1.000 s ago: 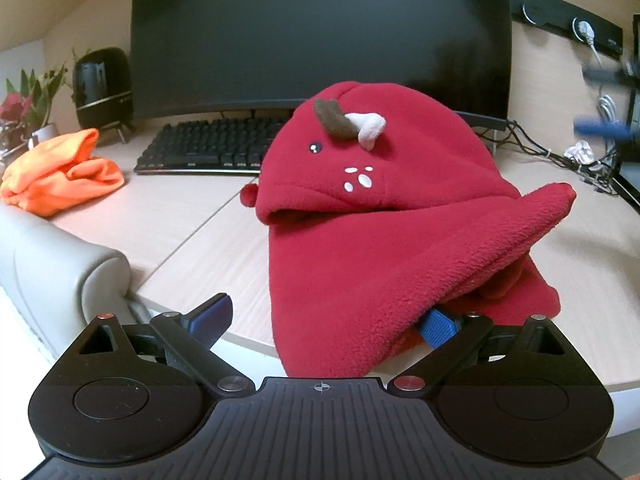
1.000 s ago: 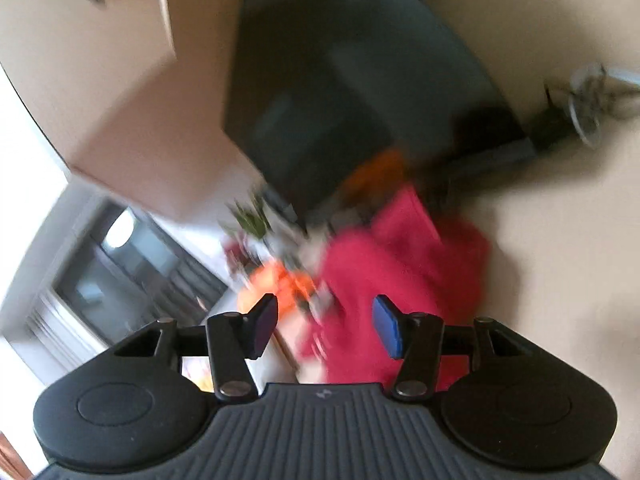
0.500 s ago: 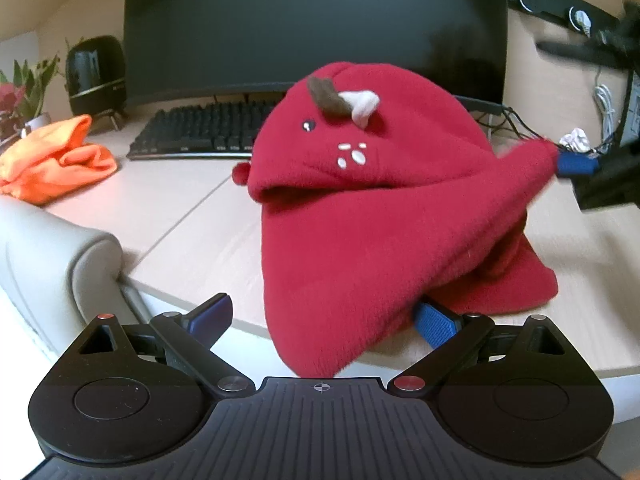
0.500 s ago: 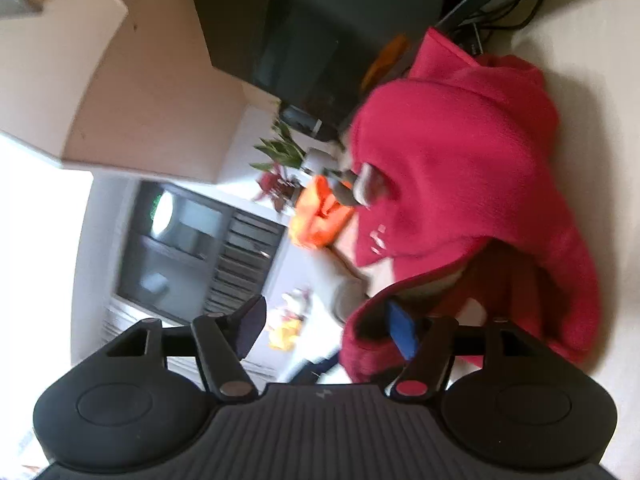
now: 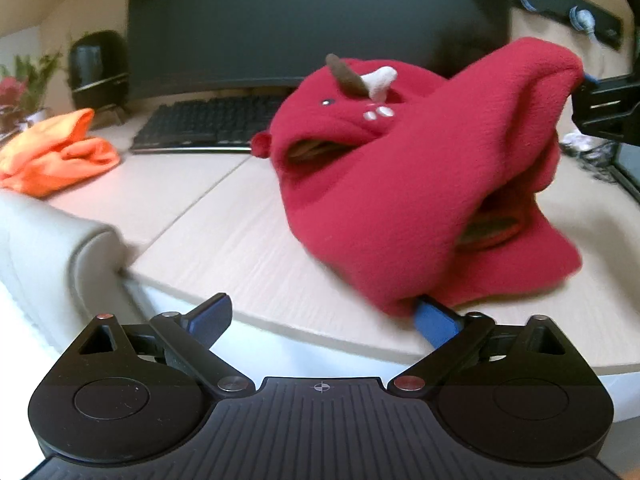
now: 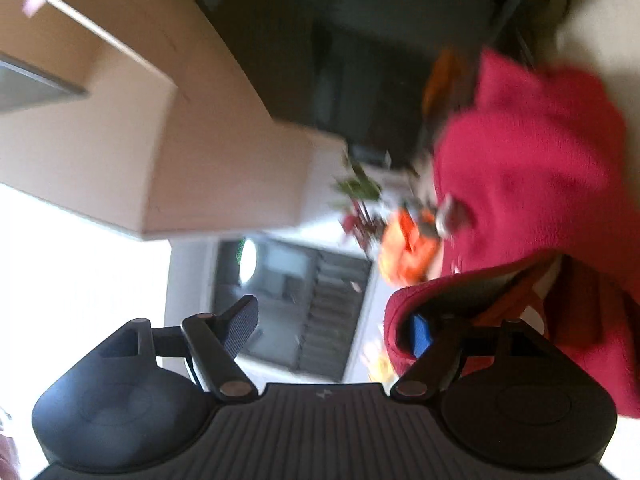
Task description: Fold clothes
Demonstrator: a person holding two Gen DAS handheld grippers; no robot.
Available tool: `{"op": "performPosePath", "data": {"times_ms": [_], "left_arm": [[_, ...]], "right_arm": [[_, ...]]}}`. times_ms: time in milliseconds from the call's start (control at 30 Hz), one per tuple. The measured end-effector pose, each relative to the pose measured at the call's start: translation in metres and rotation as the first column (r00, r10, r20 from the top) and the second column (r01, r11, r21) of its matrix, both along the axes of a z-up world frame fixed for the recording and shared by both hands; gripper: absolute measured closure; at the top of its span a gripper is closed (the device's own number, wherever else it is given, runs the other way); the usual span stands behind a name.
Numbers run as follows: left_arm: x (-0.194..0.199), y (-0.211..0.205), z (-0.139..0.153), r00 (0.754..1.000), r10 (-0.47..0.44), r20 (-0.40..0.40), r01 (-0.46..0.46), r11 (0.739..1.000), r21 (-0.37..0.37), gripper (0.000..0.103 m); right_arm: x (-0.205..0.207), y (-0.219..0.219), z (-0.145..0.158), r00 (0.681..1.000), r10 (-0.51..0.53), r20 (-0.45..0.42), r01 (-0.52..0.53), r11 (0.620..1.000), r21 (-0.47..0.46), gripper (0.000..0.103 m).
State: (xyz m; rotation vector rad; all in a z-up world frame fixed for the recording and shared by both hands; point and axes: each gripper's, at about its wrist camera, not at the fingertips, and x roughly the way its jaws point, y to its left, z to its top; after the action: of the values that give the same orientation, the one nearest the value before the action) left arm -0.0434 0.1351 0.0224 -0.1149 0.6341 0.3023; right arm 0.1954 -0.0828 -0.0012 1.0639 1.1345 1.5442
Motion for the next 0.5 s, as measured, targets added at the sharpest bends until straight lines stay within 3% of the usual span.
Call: {"op": "performPosePath", "data": {"times_ms": [100,167,233,300,333,400,500], "left_arm": [[0.000,-0.015,0.002,0.993,-0.117,-0.021,0.117,0.993,-0.012,0.003],[-0.003,-0.023,0.005,0.977,-0.212,-0.026,0.210,0.976,-0.049,0.003],[-0.010,-0.027,0.012,0.948,-0.319,0.004,0.317,0.939,-0.136,0.003],[-0.016,-0.028,0.025,0.918,-0.390,0.071,0.396,0.894,-0.212,0.003],[-0.016,-0.028,0.032,0.907,-0.407,0.105,0.420,0.877,-0.232,0.003],[-0.011,-0.024,0.045,0.901,-0.399,0.171,0.431,0.868,-0.245,0.003],[0.016,-0.018,0.059,0.908,-0.341,0.243,0.399,0.880,-0.259,0.003]], "right_arm": [[0.009,-0.028,-0.007,0.999,-0.048,0.018,0.049,0.997,-0.055,0.026],[0.007,-0.043,-0.020,0.996,-0.069,0.058,0.077,0.985,-0.153,0.026],[0.002,-0.058,-0.032,0.984,-0.088,0.155,0.131,0.947,-0.293,0.026],[-0.005,-0.068,-0.038,0.957,-0.079,0.279,0.197,0.882,-0.429,0.026],[-0.010,-0.071,-0.040,0.936,-0.058,0.346,0.233,0.840,-0.490,0.026],[-0.022,-0.071,-0.038,0.873,0.007,0.487,0.310,0.763,-0.567,0.026],[-0.044,-0.064,-0.029,0.731,0.122,0.672,0.440,0.667,-0.601,0.026]]}}
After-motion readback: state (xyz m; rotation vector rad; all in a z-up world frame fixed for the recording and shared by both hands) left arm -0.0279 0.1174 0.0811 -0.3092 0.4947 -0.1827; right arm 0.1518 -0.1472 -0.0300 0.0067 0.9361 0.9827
